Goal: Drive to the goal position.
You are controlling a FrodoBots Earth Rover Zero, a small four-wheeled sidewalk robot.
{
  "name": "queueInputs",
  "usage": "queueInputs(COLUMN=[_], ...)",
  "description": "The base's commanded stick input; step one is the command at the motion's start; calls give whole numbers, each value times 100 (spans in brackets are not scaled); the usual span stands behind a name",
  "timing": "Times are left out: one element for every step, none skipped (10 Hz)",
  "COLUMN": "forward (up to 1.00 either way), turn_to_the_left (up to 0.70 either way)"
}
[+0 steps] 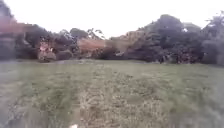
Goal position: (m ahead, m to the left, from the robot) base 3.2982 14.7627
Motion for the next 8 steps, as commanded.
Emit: queueInputs(forward=[100, 100, 100, 100, 100, 100, 100, 100], turn_to_the_left=[3, 3, 3, 3, 3, 3, 3, 3])
